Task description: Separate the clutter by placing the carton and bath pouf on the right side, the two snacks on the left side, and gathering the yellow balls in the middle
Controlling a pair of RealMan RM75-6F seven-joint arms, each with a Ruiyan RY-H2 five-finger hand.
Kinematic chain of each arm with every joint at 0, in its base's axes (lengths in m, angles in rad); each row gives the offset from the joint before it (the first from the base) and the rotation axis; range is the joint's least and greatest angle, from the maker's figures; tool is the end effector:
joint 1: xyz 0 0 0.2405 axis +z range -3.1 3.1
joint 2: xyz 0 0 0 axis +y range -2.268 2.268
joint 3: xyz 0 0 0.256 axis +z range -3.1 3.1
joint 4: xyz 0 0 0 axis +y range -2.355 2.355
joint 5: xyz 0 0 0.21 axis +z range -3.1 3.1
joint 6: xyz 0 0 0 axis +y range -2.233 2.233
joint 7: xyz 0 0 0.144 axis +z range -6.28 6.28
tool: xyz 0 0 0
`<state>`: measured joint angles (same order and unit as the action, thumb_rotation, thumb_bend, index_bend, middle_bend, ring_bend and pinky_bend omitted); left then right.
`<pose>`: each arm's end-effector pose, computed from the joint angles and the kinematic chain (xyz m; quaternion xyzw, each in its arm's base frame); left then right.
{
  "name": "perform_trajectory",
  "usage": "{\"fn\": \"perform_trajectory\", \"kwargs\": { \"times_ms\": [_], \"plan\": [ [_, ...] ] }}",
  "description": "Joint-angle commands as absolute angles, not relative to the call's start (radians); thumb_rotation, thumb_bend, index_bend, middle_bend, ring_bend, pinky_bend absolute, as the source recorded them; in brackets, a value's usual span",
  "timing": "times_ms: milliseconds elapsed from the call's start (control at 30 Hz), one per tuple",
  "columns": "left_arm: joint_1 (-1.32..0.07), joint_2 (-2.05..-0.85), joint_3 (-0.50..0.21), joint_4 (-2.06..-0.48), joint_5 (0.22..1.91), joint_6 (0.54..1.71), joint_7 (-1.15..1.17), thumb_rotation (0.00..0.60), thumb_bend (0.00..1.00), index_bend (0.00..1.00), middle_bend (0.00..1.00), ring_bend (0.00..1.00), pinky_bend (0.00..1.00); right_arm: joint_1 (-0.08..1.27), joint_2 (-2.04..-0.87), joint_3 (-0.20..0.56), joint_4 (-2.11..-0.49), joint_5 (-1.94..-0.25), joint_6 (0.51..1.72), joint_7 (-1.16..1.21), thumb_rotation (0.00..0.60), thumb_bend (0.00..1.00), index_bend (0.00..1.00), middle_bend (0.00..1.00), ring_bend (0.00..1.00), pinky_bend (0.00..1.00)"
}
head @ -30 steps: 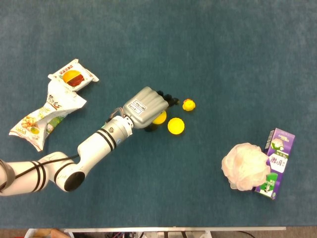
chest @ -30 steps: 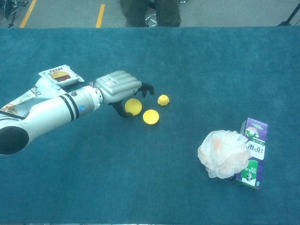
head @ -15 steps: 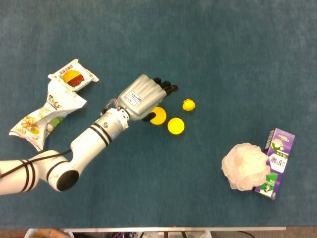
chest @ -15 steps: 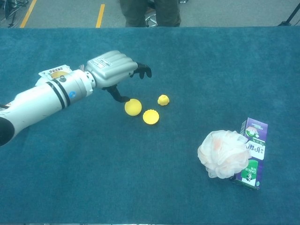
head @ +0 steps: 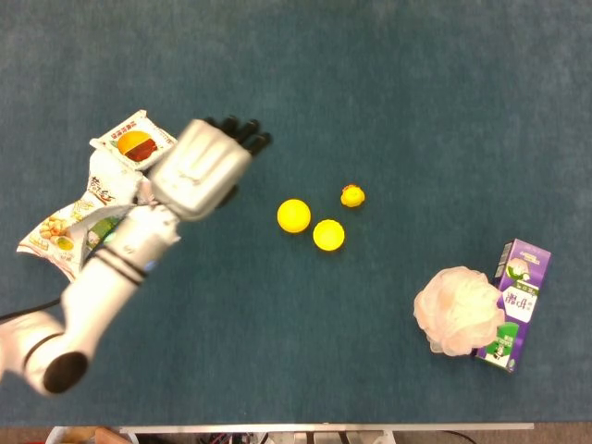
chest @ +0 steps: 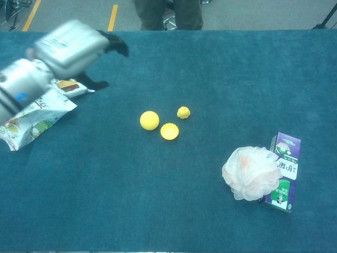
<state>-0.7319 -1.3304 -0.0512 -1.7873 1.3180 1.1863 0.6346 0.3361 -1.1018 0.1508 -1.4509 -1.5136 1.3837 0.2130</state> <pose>-0.1179 0.2977 0.0451 -0.7943 -0.1768 -0.3769 0.4424 -0.2782 -0.2824 0.1851 0.6252 -0.3228 0.4739 0.5295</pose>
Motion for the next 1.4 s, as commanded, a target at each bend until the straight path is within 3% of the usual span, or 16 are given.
{"fn": "perform_trajectory", "kwargs": {
  "times_ms": [33,333,700,967,1400],
  "plan": [
    [-0.625,-1.212,0.0,-1.881,1.379,1.313,0.674,0.6,0.2,0.3,0.31,0.34,0.61,0.328,-1.079,0.132,-1.491,-1.533,1.382,0.162,0.6,0.0,0.14,0.25,0.22,0.31],
    [-0.421,-1.034,0.064,-1.933,1.4,1.506,0.582,0.6,0.2,0.31,0.31,0.34,0.61,0.305,-1.006,0.067,-1.643,-1.547,1.329,-0.128,0.6,0.0,0.15,0.25,0.22,0.31],
    [-0.183,-0.948,0.093,-1.88,1.401,1.712,0.344,0.6,0.2,0.33,0.32,0.34,0.59,0.208,-0.951,0.0,-1.822,-1.515,1.372,-0.46,0.6,0.0,0.19,0.26,0.22,0.31],
    [-0.062,-0.885,0.133,-1.87,1.387,1.733,0.226,0.6,0.2,0.33,0.32,0.3,0.51,0.126,-0.964,-0.036,-1.894,-1.49,1.439,-0.611,0.6,0.0,0.19,0.27,0.22,0.31],
    [-0.01,-0.885,0.113,-1.861,1.4,1.689,0.207,0.6,0.2,0.33,0.32,0.3,0.51,0.074,-0.974,-0.033,-1.908,-1.491,1.494,-0.619,0.6,0.0,0.19,0.27,0.22,0.31]
  ]
}}
